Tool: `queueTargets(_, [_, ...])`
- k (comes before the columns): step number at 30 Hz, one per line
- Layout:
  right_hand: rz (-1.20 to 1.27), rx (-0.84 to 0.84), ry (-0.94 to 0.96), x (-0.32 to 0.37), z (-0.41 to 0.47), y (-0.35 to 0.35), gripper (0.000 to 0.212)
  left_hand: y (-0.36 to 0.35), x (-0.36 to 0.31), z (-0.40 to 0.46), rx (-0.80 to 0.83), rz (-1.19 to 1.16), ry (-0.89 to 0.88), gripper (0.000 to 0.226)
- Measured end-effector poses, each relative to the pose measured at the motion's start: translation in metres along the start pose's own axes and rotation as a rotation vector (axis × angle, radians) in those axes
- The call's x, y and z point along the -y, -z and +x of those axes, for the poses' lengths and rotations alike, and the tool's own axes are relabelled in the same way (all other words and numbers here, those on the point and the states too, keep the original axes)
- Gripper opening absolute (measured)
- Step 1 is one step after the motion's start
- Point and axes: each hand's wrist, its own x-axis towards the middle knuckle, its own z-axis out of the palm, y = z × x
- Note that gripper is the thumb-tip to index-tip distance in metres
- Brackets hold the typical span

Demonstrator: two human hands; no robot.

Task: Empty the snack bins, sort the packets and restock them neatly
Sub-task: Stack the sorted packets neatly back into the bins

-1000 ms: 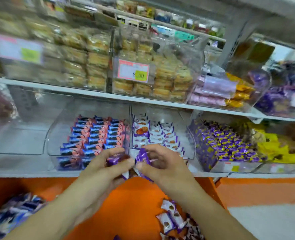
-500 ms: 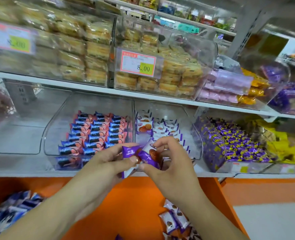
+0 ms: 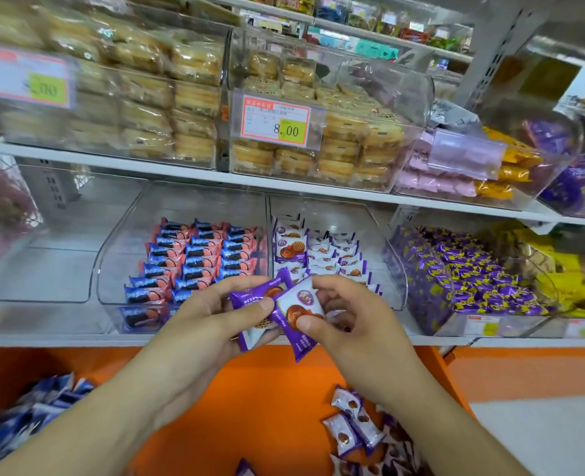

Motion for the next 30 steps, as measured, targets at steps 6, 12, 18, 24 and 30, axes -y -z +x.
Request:
queueTargets(6, [0.138,-0.063,-0.065,0.001,-0.001,0.01,0.015,0.003,0.0,0.001,-0.026,0.001,-0.03,0.028])
queueTargets(12, [0.306,0.08,-0.166,0.006,-0.009,0.011,0.018,0.005,0.001,0.001,-0.07,0.096,-0.052,0.027])
queueTargets(18, [0.434,-0.104,-0.214,-0.003,-0.004,-0.005,0.042,0.0,0.007,0.0,-0.051,0.105,-0.025,0.027])
queueTargets(24, [0.366,-0.137,-0.169,-0.011,0.001,-0.014,0.026,-0.003,0.016,-0.001,-0.047,0.233,-0.033,0.025])
queueTargets(30, [0.503,0.012,-0.276,-0.017,0.003,-0.016,0.05,-0.006,0.021,-0.002,-0.061,0.226,-0.046,0.03])
